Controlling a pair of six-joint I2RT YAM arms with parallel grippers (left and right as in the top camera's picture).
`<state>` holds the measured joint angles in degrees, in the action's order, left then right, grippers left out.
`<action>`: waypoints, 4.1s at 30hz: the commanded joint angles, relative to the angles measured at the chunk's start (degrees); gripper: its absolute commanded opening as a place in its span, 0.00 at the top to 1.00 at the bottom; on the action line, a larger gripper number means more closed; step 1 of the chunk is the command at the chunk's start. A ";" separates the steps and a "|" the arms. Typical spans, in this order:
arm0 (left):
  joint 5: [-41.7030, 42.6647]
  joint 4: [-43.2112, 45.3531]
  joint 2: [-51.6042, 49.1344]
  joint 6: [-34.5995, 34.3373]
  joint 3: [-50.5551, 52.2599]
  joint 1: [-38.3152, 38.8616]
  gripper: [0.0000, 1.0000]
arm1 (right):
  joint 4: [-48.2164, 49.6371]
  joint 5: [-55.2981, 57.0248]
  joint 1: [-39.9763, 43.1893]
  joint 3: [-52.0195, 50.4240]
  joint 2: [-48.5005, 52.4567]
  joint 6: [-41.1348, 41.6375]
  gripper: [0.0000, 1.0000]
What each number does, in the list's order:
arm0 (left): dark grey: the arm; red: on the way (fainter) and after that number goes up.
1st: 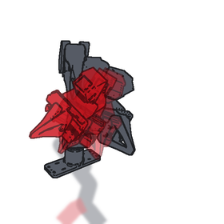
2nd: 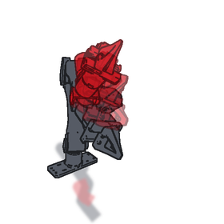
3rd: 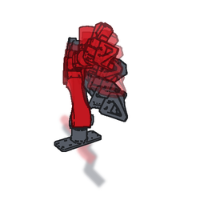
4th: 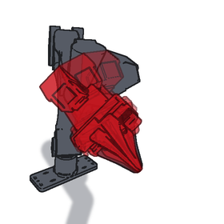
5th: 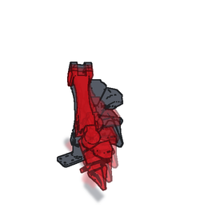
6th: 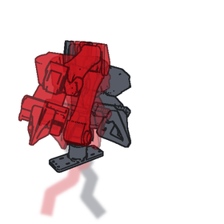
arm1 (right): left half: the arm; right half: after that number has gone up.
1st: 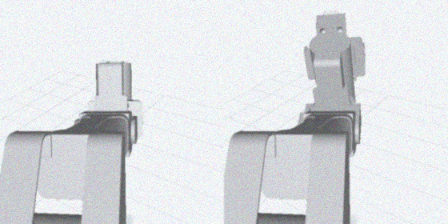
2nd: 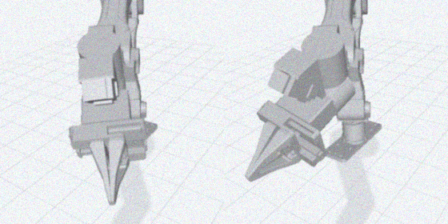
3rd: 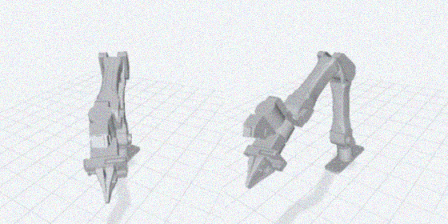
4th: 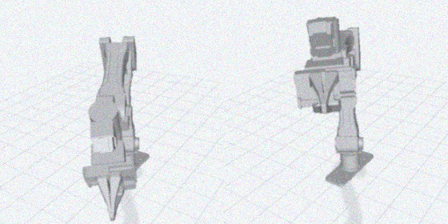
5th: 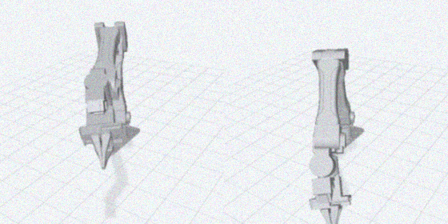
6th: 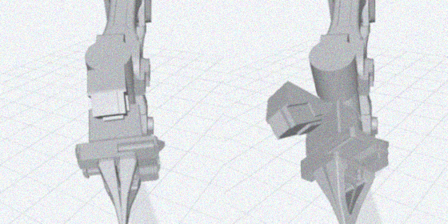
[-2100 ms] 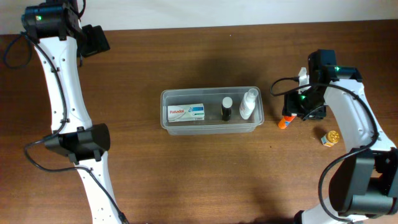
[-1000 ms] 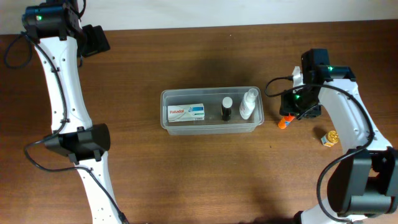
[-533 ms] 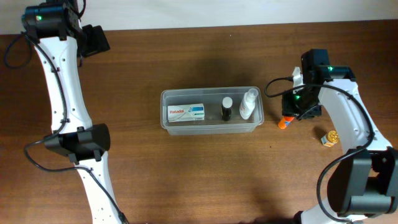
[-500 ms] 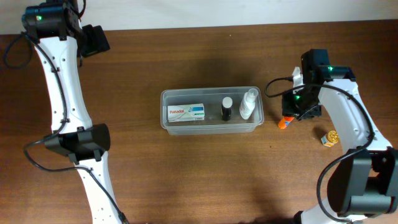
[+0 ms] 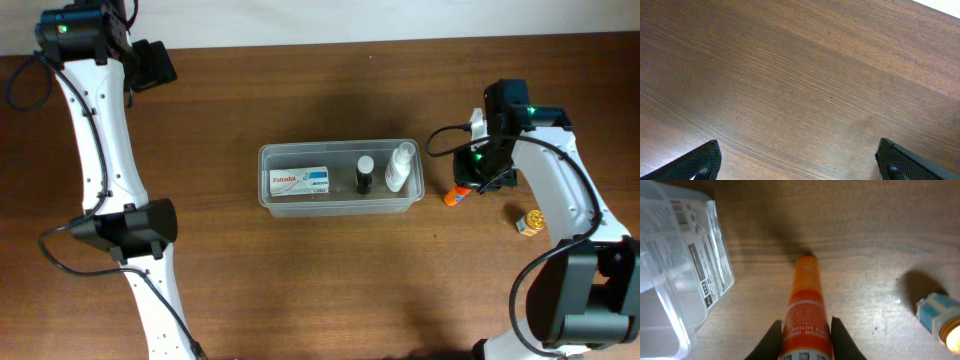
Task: Pack container
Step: 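Lower right gripper and grasp the orange tube, then lift the orange tube with right gripper and carry it over the container, then lower the orange tube into the container beside the bottles and release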
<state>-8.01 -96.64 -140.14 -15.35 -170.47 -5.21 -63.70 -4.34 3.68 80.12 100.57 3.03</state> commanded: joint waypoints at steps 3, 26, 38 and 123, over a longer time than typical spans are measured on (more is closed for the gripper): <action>-0.66 -0.04 0.74 0.90 -0.42 0.17 0.01 | -0.20 0.46 -0.28 -0.17 0.24 -0.17 0.84; -0.63 -0.04 0.74 0.90 -0.42 0.17 0.01 | -27.12 -2.78 -5.60 26.71 -4.63 1.97 0.84; -0.66 -0.04 0.74 0.90 -0.42 0.17 0.00 | -23.71 -2.56 -17.40 26.49 -4.57 6.58 0.84; -0.66 -0.04 0.74 0.90 -0.42 0.17 0.01 | -12.17 3.52 -26.16 17.16 12.41 11.41 0.83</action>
<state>-8.01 -96.64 -140.14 -15.35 -170.47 -5.21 -75.99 -1.50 -22.06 97.58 112.49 13.76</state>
